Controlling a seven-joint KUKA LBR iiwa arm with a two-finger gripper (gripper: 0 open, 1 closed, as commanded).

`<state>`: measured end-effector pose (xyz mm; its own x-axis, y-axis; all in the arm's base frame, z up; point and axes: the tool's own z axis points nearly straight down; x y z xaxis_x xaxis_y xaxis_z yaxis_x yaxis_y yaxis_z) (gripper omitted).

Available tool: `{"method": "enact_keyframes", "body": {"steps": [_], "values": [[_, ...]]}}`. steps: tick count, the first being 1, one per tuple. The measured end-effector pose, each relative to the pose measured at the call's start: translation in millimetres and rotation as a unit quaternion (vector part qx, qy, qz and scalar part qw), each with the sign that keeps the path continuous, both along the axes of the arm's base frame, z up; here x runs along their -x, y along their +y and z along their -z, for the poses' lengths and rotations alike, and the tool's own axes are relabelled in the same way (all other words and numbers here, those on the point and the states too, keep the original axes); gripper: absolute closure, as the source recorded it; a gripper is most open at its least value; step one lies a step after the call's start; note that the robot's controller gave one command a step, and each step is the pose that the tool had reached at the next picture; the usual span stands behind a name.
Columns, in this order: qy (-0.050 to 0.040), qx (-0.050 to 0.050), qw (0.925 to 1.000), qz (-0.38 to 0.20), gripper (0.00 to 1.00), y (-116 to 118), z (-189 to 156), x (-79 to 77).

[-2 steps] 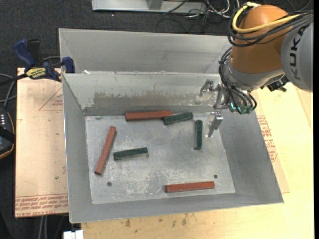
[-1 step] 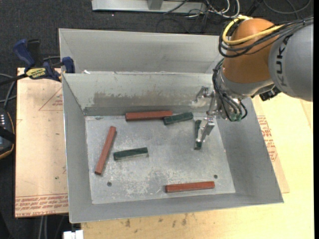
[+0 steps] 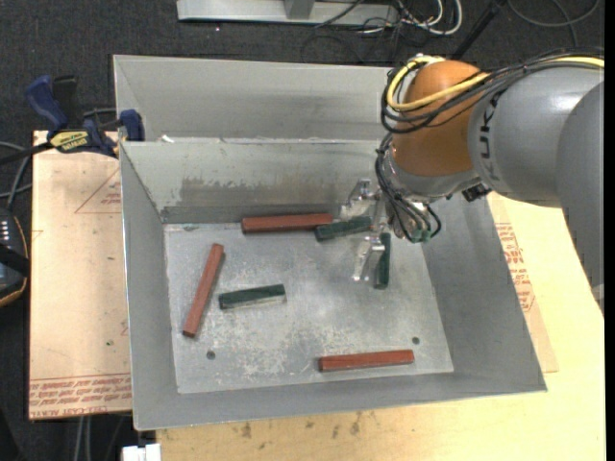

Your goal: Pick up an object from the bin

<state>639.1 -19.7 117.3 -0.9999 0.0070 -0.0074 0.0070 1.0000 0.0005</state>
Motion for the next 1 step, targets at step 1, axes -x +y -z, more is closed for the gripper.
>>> {"method": "enact_keyframes", "body": {"steps": [1], "values": [[-0.0095, 0.001, 0.9999, 0.006, 1.0, -51.0, 31.8, -23.5]]}}
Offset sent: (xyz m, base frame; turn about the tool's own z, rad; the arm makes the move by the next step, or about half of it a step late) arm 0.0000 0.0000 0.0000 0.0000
